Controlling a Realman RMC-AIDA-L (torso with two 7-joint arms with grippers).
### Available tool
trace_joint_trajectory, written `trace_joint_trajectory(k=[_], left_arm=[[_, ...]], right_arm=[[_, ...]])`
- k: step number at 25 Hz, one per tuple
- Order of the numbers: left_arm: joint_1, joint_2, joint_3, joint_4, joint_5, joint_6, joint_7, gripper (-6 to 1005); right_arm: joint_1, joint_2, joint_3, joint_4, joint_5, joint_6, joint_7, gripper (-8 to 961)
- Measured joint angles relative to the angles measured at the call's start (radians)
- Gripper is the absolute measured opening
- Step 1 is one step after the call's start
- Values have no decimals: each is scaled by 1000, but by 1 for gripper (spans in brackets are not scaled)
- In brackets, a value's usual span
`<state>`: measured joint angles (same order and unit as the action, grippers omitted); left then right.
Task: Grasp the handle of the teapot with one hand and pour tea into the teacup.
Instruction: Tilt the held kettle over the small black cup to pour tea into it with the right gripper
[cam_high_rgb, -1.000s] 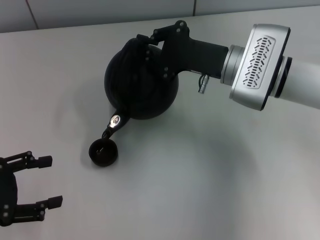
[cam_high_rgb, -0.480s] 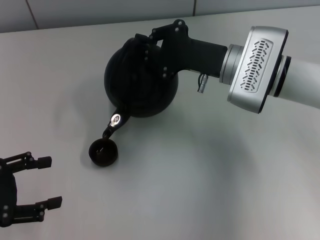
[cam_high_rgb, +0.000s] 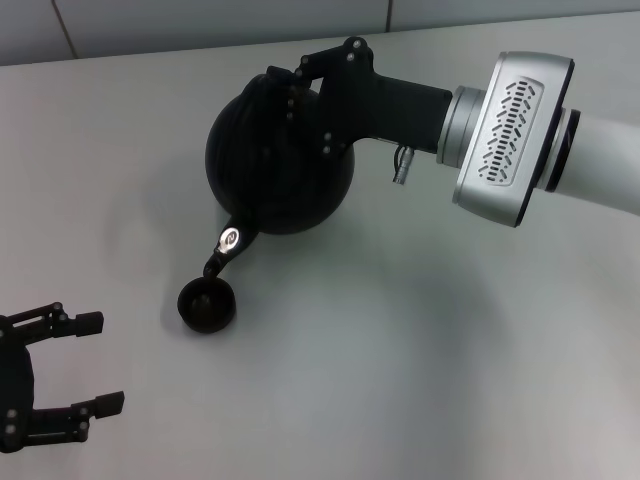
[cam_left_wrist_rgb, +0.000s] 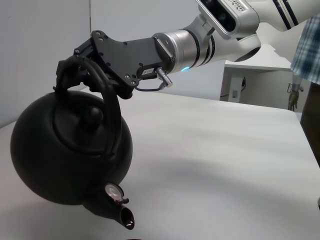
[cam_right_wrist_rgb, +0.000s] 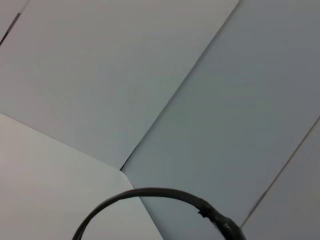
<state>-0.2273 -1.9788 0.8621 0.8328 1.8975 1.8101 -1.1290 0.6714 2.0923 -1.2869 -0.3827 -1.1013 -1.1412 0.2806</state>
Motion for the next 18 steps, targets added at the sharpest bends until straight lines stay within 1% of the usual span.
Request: trace_joint_trajectory(k=[18], left_arm=[[-3,0,-2,0,0,-2,0,836]], right_arm=[[1,0,-38,-13,1,3,-23,88]])
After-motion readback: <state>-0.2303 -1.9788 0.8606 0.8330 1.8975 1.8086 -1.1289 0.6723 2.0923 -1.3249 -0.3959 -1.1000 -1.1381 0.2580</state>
